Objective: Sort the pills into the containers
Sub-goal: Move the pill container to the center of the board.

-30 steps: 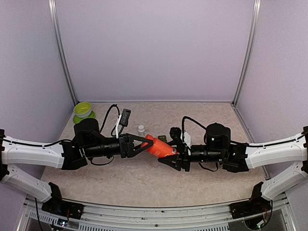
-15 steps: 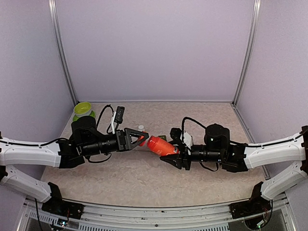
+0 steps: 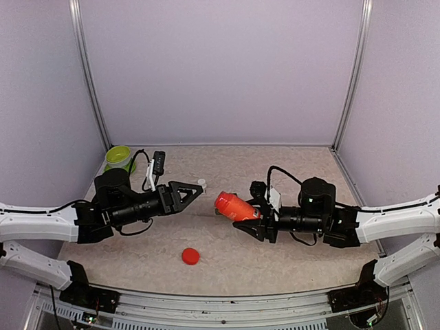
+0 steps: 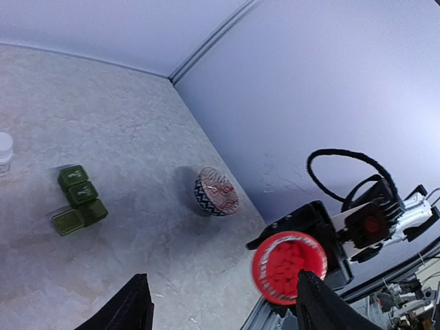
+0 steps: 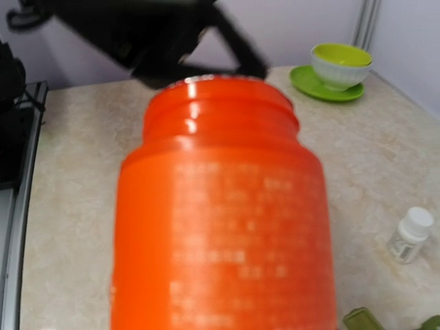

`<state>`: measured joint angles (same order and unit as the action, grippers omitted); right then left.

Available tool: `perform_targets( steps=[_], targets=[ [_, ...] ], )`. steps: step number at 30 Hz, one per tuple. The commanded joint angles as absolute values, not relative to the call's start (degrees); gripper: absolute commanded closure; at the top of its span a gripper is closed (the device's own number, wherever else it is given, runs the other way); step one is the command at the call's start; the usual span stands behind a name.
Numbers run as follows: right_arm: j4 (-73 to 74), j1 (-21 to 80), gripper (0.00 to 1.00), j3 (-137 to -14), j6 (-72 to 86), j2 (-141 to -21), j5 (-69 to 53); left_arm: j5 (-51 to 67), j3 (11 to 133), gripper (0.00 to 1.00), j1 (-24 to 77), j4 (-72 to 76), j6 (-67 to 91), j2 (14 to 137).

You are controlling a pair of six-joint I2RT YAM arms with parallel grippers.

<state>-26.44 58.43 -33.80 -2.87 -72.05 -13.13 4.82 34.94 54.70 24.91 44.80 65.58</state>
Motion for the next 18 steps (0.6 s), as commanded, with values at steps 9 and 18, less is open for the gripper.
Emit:
perform_targets(
  steps=[9, 18],
  targets=[
    [-26.65, 58.27, 0.73, -29.26, -0.35, -61.15, -11.21, -15.16, 27.69, 0.13, 57.74, 4.94, 42.82, 54.88],
    [-28.15, 58.27, 0.73, -29.41, 0.51, -63.23, -12.74, -15.75, 29.17, 0.02, 58.20, -0.44, 43.92, 60.40]
  ],
)
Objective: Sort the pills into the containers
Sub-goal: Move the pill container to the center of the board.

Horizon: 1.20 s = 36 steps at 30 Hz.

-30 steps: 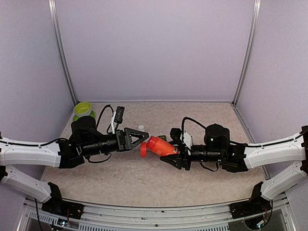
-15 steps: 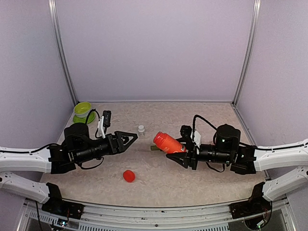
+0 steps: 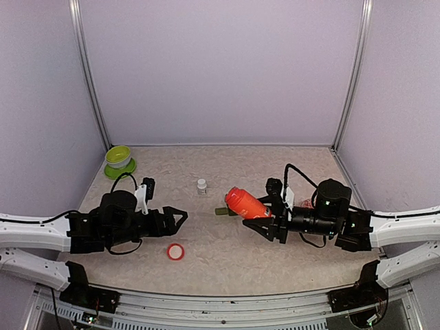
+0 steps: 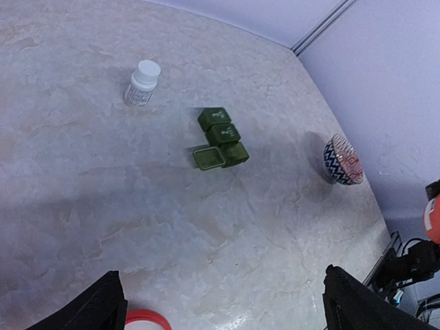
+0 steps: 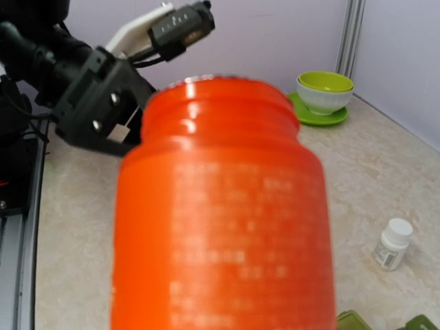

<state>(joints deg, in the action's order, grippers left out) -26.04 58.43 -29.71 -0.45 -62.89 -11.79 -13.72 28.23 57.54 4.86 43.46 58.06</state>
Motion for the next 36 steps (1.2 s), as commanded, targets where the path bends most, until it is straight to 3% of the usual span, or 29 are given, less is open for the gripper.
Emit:
perform_targets(
  steps=[1, 9, 19, 30, 36],
  targets=[
    [-28.29, 58.27, 0.73, -29.22, 0.60, -63.08, -12.68, -16.26, 29.30, 0.01, 58.52, -1.53, 44.21, 60.72],
    [-28.72, 58.27, 0.72, -27.91, 0.76, -62.54, -12.29, -17.49, 27.78, 0.04, 60.70, -6.85, 47.22, 62.16],
    [-28.64, 58.27, 0.72, -28.03, 0.53, -64.01, -12.69, -24.51, 30.94, 0.41, 68.10, -11.24, 46.91, 69.63],
    [-27.69, 58.27, 0.72, -27.10, 0.44, -61.38, -11.69, -21.97, 34.71, 0.57, 68.51, -15.17, 44.56, 76.17],
    [-27.48, 58.28, 0.72, -26.85, 0.52, -60.85, -11.64, -20.14, 35.10, 0.61, 69.38, -16.67, 45.34, 77.11]
  ],
)
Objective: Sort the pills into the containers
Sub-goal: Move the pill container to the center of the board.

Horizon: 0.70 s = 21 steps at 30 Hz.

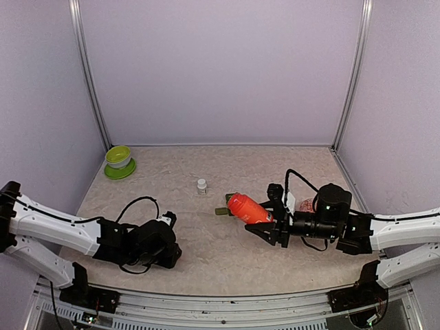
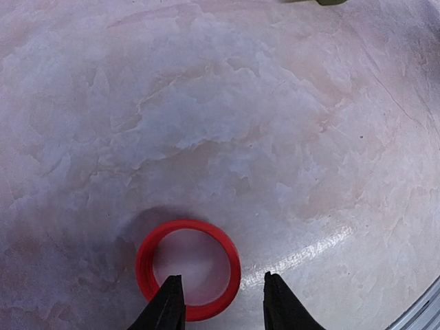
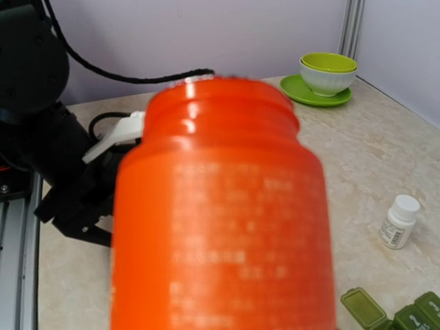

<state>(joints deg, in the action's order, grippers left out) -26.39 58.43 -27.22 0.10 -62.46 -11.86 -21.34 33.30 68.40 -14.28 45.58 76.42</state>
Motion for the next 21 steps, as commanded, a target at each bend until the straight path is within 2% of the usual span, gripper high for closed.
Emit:
perform_targets(
  steps=[1, 10, 15, 21],
  targets=[
    [-27.48, 58.27, 0.72, -26.79, 0.53, -60.72, -11.61, -20.08, 35.29, 0.62, 69.73, -16.97, 45.45, 77.24],
    [-27.77, 58.32, 0.72, -26.67, 0.53, -60.64, -11.76, -21.76, 35.98, 0.61, 70.22, -17.83, 45.02, 80.69],
    [-27.59, 58.27, 0.72, -26.71, 0.61, -60.65, -11.95, -23.38, 36.97, 0.55, 69.41, -17.42, 44.44, 81.43],
    [-27.16, 58.27, 0.72, -26.41, 0.85, -60.52, -11.60, -22.77, 38.14, 0.54, 68.19, -16.15, 42.52, 81.94]
  ],
)
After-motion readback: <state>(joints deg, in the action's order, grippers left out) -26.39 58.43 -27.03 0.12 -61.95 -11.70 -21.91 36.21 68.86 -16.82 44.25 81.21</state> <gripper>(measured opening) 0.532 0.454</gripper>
